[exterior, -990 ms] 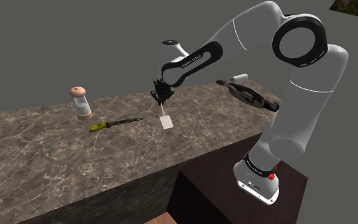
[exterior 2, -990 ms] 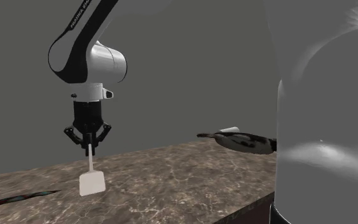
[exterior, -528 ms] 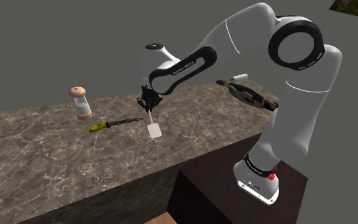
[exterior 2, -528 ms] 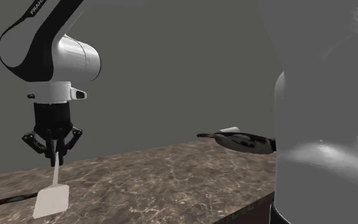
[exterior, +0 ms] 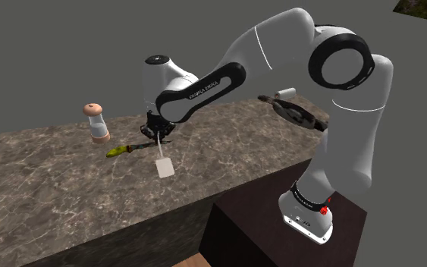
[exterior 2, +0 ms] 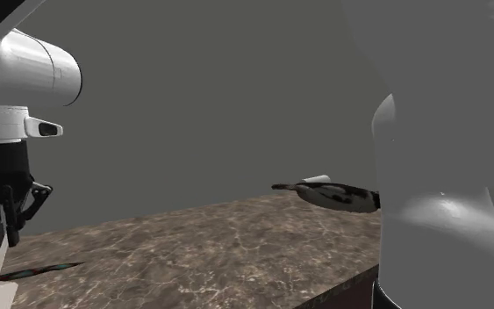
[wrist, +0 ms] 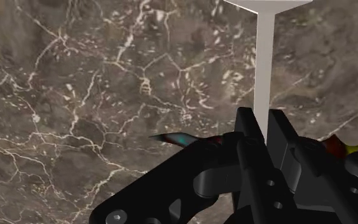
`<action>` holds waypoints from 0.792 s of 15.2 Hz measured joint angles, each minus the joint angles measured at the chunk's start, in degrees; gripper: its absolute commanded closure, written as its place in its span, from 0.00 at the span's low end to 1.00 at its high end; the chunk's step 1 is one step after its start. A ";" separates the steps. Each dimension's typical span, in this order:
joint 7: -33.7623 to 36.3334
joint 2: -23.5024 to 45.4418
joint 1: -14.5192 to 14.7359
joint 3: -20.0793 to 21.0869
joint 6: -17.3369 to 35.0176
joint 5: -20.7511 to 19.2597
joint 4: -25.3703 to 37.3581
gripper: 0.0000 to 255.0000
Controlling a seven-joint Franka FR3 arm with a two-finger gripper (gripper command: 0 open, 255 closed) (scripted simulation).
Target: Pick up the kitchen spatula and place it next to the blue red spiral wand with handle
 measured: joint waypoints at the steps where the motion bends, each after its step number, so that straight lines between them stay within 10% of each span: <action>1: 1.37 0.64 0.99 0.31 -0.62 -0.25 1.18 1.00; 12: 12.75 14.87 10.96 2.19 -9.97 -2.51 23.95 1.00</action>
